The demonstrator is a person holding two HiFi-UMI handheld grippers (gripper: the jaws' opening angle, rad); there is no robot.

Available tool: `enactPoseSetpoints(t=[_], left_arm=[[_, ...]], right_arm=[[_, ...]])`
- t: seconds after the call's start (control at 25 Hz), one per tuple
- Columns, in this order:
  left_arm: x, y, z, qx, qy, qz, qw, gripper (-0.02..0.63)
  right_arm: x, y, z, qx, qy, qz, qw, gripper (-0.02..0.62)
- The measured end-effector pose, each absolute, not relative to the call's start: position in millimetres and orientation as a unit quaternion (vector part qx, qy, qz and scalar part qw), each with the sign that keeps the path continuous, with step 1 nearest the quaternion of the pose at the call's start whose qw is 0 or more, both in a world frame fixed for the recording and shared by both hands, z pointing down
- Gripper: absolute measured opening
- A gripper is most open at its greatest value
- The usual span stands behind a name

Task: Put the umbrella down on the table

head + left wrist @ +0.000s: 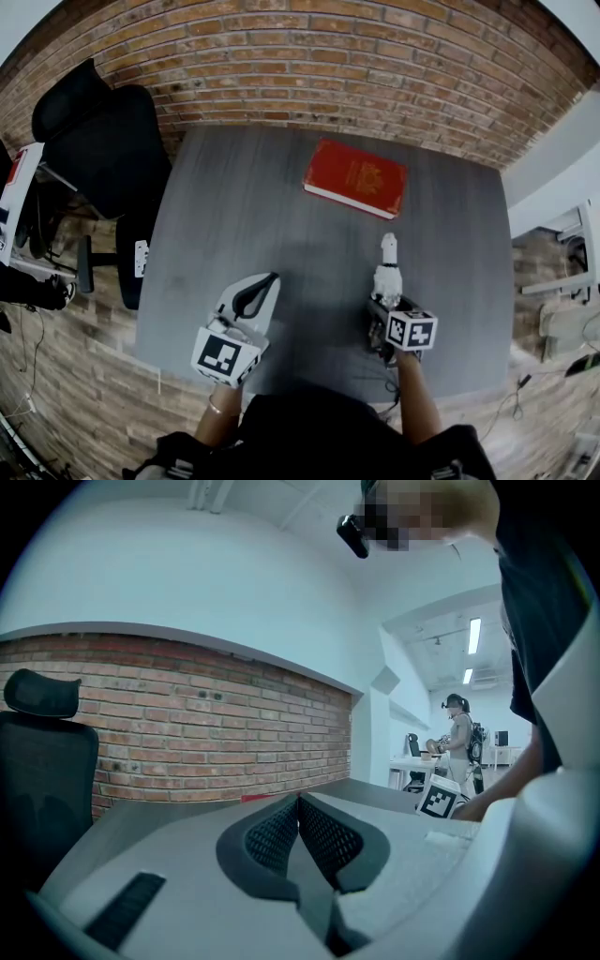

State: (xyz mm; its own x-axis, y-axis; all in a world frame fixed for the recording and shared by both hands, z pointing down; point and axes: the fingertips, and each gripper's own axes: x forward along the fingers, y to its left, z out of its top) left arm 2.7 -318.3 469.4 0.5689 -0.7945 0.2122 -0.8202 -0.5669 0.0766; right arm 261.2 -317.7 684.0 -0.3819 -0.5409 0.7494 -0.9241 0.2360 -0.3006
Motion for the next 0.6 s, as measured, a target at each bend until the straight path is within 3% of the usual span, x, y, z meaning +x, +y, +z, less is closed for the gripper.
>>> enactPoseSetpoints(t=[0.6], left_arm=[[4.4,-314.5,468.8,0.882,-0.457,0.078,0.083,0.003]], right_arm=[[259.3,-318.8,691.0,0.485,-0.736,0.386,0.271,0.296]])
